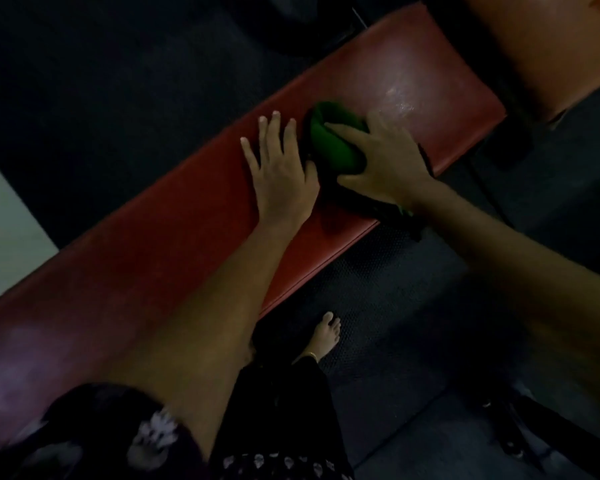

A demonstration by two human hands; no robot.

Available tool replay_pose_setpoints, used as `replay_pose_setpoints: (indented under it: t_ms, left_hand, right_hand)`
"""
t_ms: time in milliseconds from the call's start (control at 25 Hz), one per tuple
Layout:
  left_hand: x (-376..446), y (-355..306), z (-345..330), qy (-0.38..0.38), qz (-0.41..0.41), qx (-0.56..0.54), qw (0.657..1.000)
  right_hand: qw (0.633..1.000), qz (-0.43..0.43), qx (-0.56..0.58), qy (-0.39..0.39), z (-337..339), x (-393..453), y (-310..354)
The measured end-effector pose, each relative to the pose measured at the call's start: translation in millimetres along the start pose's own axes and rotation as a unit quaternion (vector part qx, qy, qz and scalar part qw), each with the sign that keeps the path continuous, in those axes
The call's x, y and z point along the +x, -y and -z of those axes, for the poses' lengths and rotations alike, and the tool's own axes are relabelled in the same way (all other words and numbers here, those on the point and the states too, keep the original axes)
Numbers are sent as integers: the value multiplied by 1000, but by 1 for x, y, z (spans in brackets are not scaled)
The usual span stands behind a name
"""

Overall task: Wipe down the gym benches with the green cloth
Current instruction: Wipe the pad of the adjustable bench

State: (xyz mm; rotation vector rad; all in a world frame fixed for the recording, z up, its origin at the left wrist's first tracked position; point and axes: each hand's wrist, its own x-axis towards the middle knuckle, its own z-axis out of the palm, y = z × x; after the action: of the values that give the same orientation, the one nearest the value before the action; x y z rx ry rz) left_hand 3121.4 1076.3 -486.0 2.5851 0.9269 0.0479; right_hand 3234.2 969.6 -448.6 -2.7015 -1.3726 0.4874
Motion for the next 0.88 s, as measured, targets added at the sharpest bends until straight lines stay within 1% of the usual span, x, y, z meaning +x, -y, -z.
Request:
replay_pose_setpoints:
  t_ms: [40, 80, 160, 200, 240, 280, 360, 440, 520, 560, 640, 760, 840, 880]
  left_hand:
    - [-15, 14, 5, 3, -19, 9, 1000]
    - [-34, 29, 11, 1, -25, 26, 999]
    - [-77, 70, 21, -7, -5, 62, 998]
    - [-98, 92, 27, -7, 13, 80, 997]
    - [-115, 110, 29, -6, 30, 90, 995]
    - [-127, 124, 30, -6, 41, 96, 995]
    - [-138, 135, 28, -8, 49, 101, 994]
    - [-139, 134, 25, -11, 49, 90, 995]
    - [-142, 134, 24, -10, 45, 80, 996]
    - [-143, 135, 24, -14, 43, 78, 996]
    - [-142, 137, 25, -23, 45, 69, 996]
    - [-137, 137, 27, -34, 48, 66, 996]
    - [-138, 140, 26, -36, 51, 65, 996]
    - [-139, 142, 26, -37, 52, 58, 996]
  right_hand:
    - [1000, 1, -1, 2, -3, -20, -5]
    - [1000, -24, -1, -2, -3, -34, -9]
    - [992, -121, 23, -24, 0, -30, -1]
    - [985, -169, 29, -35, -2, -15, 12]
    - [979, -197, 25, -41, -4, 0, 29]
    - [980, -196, 18, -39, -6, 12, 51]
    - [992, -123, 7, -18, -15, 16, 90]
    - [999, -46, -16, 12, -30, -14, 109]
    - [1000, -10, -13, 13, -41, -57, 106]
    - [1000, -16, -3, 6, -41, -71, 100]
    - [997, -78, 6, -14, -34, -69, 83]
    - [982, -184, 9, -40, -17, -15, 80]
    - [980, -195, 22, -41, -16, 19, 107]
    - [984, -175, 16, -32, -19, 28, 128]
